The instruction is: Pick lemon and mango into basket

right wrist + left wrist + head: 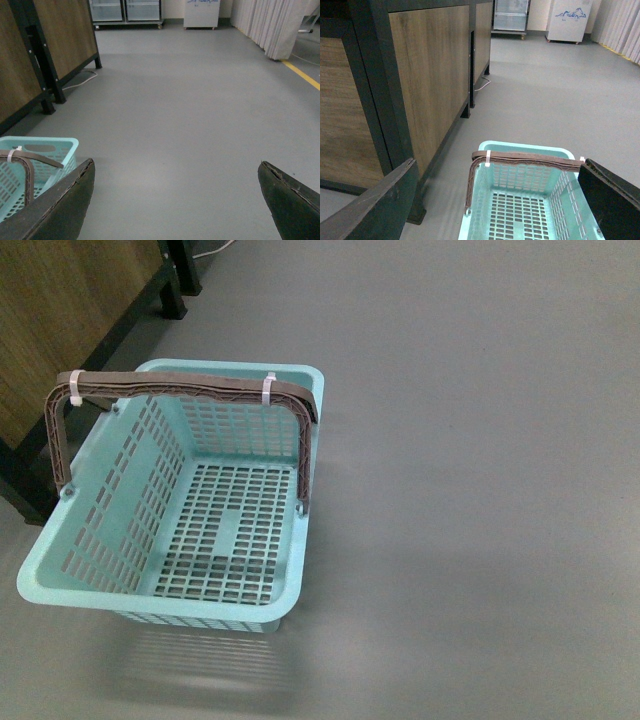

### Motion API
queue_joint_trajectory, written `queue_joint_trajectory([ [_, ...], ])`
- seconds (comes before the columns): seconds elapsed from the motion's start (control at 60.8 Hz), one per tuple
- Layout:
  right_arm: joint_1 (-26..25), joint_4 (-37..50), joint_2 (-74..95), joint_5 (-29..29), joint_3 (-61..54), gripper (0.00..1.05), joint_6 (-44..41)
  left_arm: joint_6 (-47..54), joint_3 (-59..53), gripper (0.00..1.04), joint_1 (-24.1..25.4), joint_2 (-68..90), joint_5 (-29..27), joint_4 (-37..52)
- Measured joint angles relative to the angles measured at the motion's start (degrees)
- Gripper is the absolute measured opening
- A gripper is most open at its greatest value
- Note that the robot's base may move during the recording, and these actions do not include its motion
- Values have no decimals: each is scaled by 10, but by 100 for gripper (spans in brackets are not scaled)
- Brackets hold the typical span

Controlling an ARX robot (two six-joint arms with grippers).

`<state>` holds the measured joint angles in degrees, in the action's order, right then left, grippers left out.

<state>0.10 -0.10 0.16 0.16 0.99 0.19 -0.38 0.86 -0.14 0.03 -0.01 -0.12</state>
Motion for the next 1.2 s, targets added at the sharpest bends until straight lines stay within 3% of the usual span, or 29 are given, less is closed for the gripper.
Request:
queue_joint_trajectory([
  [0.411,0,0,0,0,0,96,0,0,0,98,0,0,0,0],
  [0.444,0,0,0,0,0,96,0,-19,8,98,-8,13,-32,-24],
  [0.51,0,0,0,0,0,96,0,-114,82,98,-55,131,-188,-183],
  [0.592,0,0,0,-1,0,96,0,-210,111,98,-30,235,-198,-209],
  [0.724,0,0,0,-1,0,96,0,-324,133,98,49,365,-101,-92],
  [0.822,0,0,0,0,0,96,0,-374,148,98,60,466,-60,6],
  [0.904,0,0,0,0,0,96,0,-433,178,98,42,628,-44,147],
  [1.003,0,0,0,0,0,96,0,-500,219,98,10,769,-36,250],
  [1.2,0,0,0,-1,0,96,0,-642,309,98,-66,985,-46,330],
])
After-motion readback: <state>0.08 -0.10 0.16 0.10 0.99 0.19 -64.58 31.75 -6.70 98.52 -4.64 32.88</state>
